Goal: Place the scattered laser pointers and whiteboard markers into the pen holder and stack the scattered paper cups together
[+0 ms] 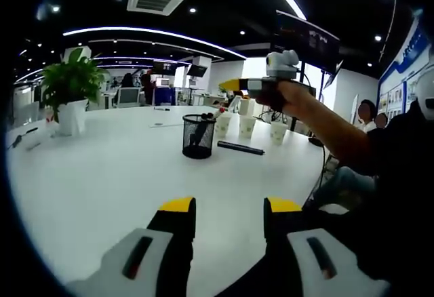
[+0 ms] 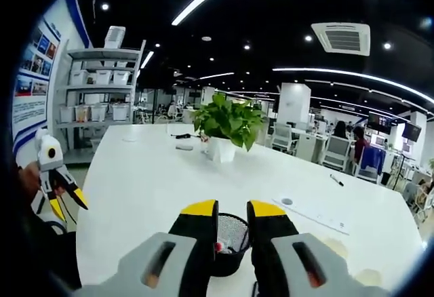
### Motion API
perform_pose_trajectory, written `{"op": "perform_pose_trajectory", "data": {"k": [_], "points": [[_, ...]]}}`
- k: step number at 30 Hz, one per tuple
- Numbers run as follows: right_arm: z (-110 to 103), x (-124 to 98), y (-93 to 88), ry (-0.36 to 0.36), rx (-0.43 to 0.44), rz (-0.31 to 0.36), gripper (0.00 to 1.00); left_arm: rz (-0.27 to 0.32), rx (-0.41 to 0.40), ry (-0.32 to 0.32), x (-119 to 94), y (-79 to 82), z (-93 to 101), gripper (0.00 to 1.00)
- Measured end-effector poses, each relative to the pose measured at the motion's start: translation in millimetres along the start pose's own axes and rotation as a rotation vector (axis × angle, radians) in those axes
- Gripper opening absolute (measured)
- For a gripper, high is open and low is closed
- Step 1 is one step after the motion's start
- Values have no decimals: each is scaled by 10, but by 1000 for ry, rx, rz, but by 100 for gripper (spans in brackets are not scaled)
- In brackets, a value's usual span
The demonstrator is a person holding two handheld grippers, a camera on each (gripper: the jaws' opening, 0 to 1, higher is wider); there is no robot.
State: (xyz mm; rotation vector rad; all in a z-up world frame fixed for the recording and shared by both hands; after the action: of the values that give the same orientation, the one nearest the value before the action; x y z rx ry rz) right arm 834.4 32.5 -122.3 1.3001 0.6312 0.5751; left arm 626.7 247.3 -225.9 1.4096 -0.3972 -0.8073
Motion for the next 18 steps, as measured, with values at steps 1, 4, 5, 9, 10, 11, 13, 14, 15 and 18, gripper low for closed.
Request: {"op": "perform_pose_trajectory", "data": {"k": [1, 4, 5, 9, 10, 11, 13, 14, 15, 18], "points": [[-4, -3, 6, 0, 0, 2, 20, 0, 0, 0, -1, -1, 0, 41], [-5, -29, 25, -2, 4, 8, 20, 1, -2, 1, -6, -4, 4, 41], [-1, -37, 24, -3, 4, 7, 20, 1, -3, 1, -8, -5, 6, 41], [-2, -80, 19, -2, 5, 3, 20, 0, -3, 1, -10, -14, -5, 41], [-3, -83, 18, -2, 4, 3, 20, 0, -3, 1, -9, -16, -7, 41], [6, -92, 17, -1, 4, 1, 20, -1, -3, 1, -9, -16, -7, 41], [4, -110, 20, -1, 3, 0, 21, -2, -2, -1, -5, -17, -3, 41], [3, -119, 21, -1, 3, -1, 21, -1, 0, -2, -4, -16, -1, 41], [0, -125, 20, -1, 4, -3, 22, -1, 0, -3, -3, -14, 2, 41], [2, -153, 15, 0, 11, -9, 22, -2, 0, -4, 1, -19, 5, 41]]}}
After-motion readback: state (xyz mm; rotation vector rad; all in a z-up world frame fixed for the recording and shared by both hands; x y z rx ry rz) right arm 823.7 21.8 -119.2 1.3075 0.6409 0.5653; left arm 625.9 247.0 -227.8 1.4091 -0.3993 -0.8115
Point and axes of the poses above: the point that each gripper's makers call its tool centre point, and the gripper's own axes: x roughly forward along the fingers, z roughly to its right, y roughly out of its top, the point moved 4 cm from there along -x, roughly backward along the fingers, and after that the axes turned 5 degrees about z, right-handed, at the moved point
